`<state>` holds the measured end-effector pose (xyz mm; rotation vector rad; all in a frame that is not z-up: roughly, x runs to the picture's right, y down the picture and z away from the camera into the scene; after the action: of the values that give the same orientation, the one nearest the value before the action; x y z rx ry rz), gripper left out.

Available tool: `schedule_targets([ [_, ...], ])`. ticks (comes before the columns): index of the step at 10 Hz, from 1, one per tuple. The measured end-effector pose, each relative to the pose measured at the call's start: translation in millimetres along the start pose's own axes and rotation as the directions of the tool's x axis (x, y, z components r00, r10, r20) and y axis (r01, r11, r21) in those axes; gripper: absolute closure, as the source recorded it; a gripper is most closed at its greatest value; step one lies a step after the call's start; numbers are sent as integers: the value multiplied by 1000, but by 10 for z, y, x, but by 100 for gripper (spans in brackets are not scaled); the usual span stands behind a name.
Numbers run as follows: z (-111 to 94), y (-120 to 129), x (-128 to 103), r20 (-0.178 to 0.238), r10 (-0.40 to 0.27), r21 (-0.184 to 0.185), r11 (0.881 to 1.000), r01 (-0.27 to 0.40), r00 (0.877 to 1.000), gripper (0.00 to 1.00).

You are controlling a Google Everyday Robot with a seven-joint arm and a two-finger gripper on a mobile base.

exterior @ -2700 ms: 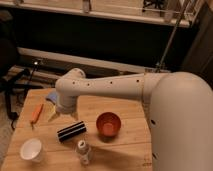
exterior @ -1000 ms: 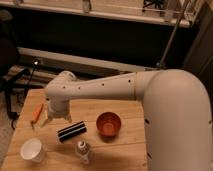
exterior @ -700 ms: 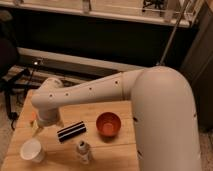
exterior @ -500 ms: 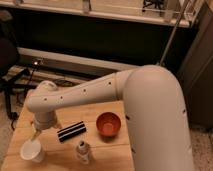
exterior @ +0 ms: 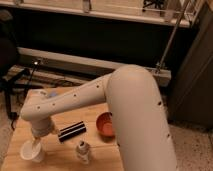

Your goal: Pick up the ceramic cup

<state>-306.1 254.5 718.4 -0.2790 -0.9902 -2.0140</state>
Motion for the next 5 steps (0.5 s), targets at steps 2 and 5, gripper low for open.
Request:
schedule_targets([
  [2, 196, -65, 4, 24, -18, 23, 1000, 17, 1000, 47],
  [5, 151, -135, 161, -22, 5, 168, 986, -1, 1000, 77],
])
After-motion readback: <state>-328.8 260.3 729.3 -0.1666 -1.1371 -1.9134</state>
